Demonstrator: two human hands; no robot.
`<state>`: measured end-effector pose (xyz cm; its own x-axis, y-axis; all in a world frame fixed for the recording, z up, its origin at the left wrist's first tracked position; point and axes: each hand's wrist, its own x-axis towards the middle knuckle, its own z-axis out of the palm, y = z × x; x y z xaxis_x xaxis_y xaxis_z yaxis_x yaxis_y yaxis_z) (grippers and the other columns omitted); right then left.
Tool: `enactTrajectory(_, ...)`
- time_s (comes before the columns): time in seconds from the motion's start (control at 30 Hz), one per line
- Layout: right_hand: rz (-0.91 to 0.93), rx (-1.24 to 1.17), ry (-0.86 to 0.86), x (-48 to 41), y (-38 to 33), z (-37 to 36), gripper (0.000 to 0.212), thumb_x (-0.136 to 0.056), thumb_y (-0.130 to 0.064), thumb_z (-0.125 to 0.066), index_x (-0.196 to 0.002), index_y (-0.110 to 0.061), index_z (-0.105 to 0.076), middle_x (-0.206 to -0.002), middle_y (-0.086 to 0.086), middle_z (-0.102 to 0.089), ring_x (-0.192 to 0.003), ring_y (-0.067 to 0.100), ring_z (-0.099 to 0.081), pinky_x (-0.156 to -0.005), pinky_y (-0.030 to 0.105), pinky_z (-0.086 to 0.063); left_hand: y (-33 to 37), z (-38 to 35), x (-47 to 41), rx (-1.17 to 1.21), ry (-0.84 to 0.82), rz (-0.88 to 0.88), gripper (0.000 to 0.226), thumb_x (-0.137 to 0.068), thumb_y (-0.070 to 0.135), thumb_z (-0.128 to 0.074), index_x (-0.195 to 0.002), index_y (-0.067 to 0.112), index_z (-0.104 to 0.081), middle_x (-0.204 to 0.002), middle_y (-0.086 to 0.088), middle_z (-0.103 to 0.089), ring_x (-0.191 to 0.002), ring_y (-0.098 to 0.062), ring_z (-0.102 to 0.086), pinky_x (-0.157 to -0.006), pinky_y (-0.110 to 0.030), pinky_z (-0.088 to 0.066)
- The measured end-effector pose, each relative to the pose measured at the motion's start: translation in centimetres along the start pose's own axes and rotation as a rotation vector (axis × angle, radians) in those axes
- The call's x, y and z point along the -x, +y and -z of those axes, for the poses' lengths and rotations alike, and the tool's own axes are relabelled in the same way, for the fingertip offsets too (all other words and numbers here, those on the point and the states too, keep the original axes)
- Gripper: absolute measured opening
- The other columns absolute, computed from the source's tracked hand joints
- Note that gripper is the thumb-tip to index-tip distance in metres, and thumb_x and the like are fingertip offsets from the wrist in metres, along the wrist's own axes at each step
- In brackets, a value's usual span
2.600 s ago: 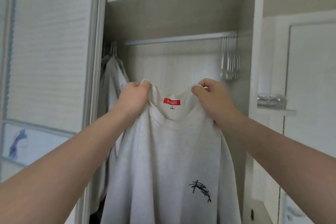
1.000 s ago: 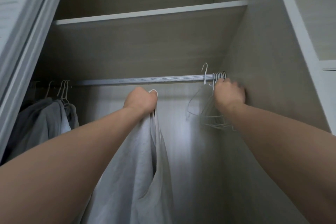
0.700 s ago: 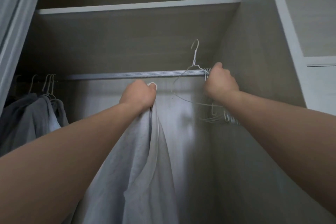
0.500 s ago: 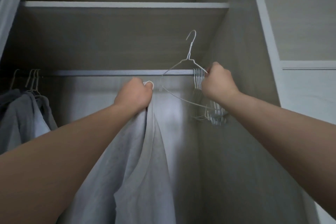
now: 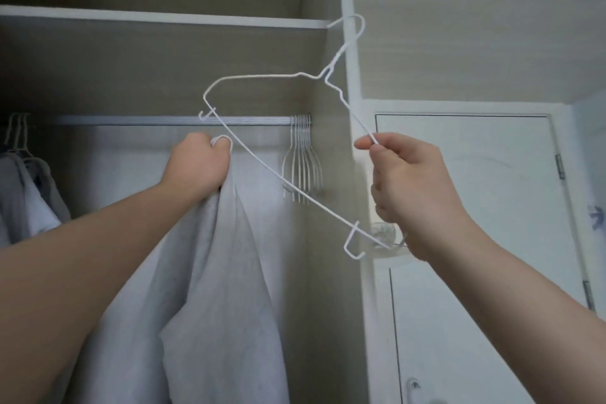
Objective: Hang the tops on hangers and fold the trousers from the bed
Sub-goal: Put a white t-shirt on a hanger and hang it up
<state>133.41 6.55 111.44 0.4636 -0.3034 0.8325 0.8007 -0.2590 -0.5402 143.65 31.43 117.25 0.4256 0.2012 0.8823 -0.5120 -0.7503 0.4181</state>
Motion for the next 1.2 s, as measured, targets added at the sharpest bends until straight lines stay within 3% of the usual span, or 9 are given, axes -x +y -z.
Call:
enactTrajectory(0.23, -0.192, -0.326, -0.045, 7.4, -2.2, 14.4, 0.031, -0.102, -0.011, -0.047, -0.088, -0.020, -0.073, -0.051, -0.007, -0.027, -0.040, 0.011, -0.020, -0.040, 0.016, -0.020, 8.2, 1.7, 7.9, -0.152, -0.056, -0.022, 0.036, -0.100, 0.021, -0.041, -0.074, -0.002, -0.052, -0.064, -0.011, -0.047, -0.071, -0.034, -0.047, -0.055, -0.037, -0.028)
enactTrajectory(0.37, -0.214, -0.385, -0.044, 12.5, -1.1, 22.6, 0.032, -0.102, -0.010, -0.047, -0.087, -0.020, -0.073, -0.052, -0.005, -0.025, -0.041, 0.012, -0.017, -0.042, 0.015, -0.019, 11.3, 2.5, 12.8, -0.254, -0.025, -0.105, 0.038, -0.100, 0.015, -0.041, -0.062, 0.012, -0.039, -0.071, -0.025, -0.053, -0.088, -0.046, -0.058, -0.072, -0.044, -0.040)
enactTrajectory(0.47, -0.246, -0.371, -0.005, 16.3, 1.1, 28.2, 0.030, -0.101, -0.008, -0.044, -0.088, -0.019, -0.069, -0.051, -0.003, -0.027, -0.041, 0.012, -0.020, -0.040, 0.016, -0.022, 13.7, 2.6, 16.3, -0.258, -0.060, -0.079, 0.036, -0.102, 0.020, -0.041, -0.070, 0.008, -0.051, -0.089, -0.032, -0.064, -0.091, -0.046, -0.061, -0.078, -0.045, -0.046)
enactTrajectory(0.6, -0.426, -0.287, -0.027, 20.7, 3.9, 33.2, 0.012, -0.089, -0.019, -0.055, -0.084, -0.027, -0.064, -0.053, 0.005, -0.041, -0.044, 0.018, -0.037, -0.042, 0.027, -0.038, 17.1, 1.8, 21.0, 0.061, -0.218, 0.233, 0.027, -0.093, 0.008, -0.047, -0.095, -0.002, -0.072, -0.081, -0.021, -0.070, -0.083, -0.042, -0.071, -0.069, -0.051, -0.063)
enactTrajectory(0.73, -0.754, -0.134, -0.181, 22.2, 6.7, 35.9, 0.018, -0.094, -0.030, -0.064, -0.093, -0.012, -0.063, -0.054, 0.003, -0.042, -0.041, 0.017, -0.037, -0.040, 0.026, -0.034, 20.1, 0.9, 27.4, 0.182, -0.323, 0.503, 0.035, -0.085, -0.012, -0.039, -0.097, -0.005, -0.071, -0.059, -0.009, -0.070, -0.047, -0.020, -0.068, -0.041, -0.024, -0.055)
enactTrajectory(0.83, -0.847, 0.040, -0.156, 24.7, 8.3, 37.7, 0.017, -0.097, -0.020, -0.055, -0.087, -0.010, -0.063, -0.055, 0.001, -0.034, -0.042, 0.014, -0.030, -0.043, 0.023, -0.025, 20.8, -0.6, 32.6, 0.218, -0.437, 0.651, 0.036, -0.087, -0.010, -0.039, -0.104, -0.003, -0.070, -0.080, -0.013, -0.074, -0.054, -0.018, -0.068, -0.048, -0.026, -0.059)
enactTrajectory(0.93, -0.831, 0.071, -0.127, 28.6, 8.2, 40.4, 0.019, -0.092, -0.011, -0.050, -0.078, -0.013, -0.061, -0.052, 0.000, -0.035, -0.044, 0.016, -0.029, -0.044, 0.022, -0.022, 20.2, -2.5, 37.9, 0.308, -0.518, 0.856, 0.034, -0.097, -0.005, -0.041, -0.120, -0.002, -0.065, -0.114, -0.017, -0.069, -0.088, -0.027, -0.068, -0.074, -0.035, -0.061)
enactTrajectory(1.1, -0.777, -0.065, -0.138, 35.6, 4.8, 44.9, 0.024, -0.094, -0.027, -0.053, -0.079, -0.019, -0.071, -0.051, -0.005, -0.032, -0.041, 0.009, -0.023, -0.041, 0.017, -0.022, 19.1, -5.6, 47.0, 0.262, -0.640, 1.027, 0.027, -0.096, -0.004, -0.041, -0.110, -0.002, -0.064, -0.100, -0.019, -0.066, -0.073, -0.028, -0.062, -0.053, -0.033, -0.058)
enactTrajectory(1.2, -0.751, -0.032, -0.196, 40.2, 2.7, 46.7, 0.025, -0.093, -0.034, -0.055, -0.088, -0.019, -0.074, -0.050, -0.005, -0.030, -0.041, 0.011, -0.023, -0.043, 0.017, -0.023, 19.1, -7.0, 51.4, 0.135, -0.703, 1.038, 0.018, -0.094, 0.002, -0.046, -0.097, 0.001, -0.064, -0.088, -0.018, -0.065, -0.065, -0.026, -0.058, -0.061, -0.035, -0.055)
